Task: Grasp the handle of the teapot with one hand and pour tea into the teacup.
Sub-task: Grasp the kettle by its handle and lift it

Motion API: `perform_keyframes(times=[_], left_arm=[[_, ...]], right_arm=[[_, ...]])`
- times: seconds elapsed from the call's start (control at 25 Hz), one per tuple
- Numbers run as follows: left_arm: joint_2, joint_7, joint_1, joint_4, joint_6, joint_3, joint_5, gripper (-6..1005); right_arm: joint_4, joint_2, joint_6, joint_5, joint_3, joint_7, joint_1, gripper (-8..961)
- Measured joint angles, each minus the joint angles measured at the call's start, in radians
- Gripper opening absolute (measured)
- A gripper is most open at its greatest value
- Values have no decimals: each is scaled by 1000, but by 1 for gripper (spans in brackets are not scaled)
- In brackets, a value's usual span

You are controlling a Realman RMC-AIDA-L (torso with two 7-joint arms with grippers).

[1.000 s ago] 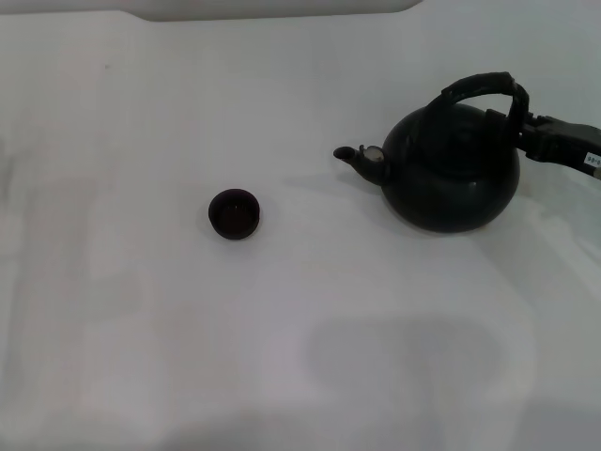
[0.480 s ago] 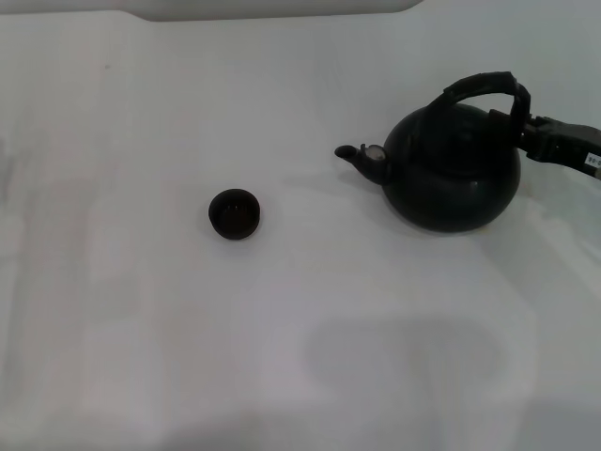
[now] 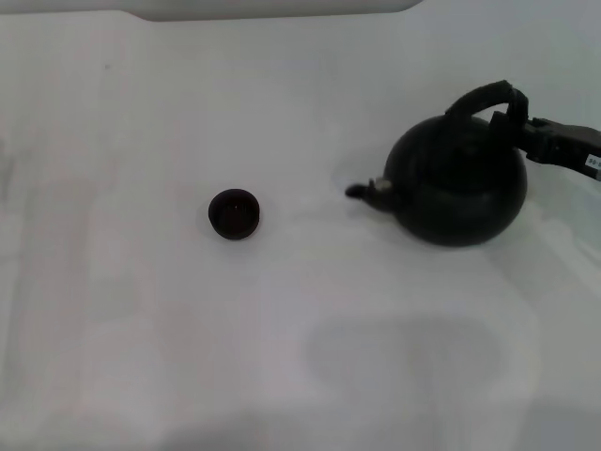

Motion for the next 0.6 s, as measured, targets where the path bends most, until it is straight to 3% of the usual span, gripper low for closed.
perform_keyframes(times=[0.6], left_arm=[[2,1,0,1,0,0,0,883]], right_arm=[[-48,3,-1,29,1,0,3,231]])
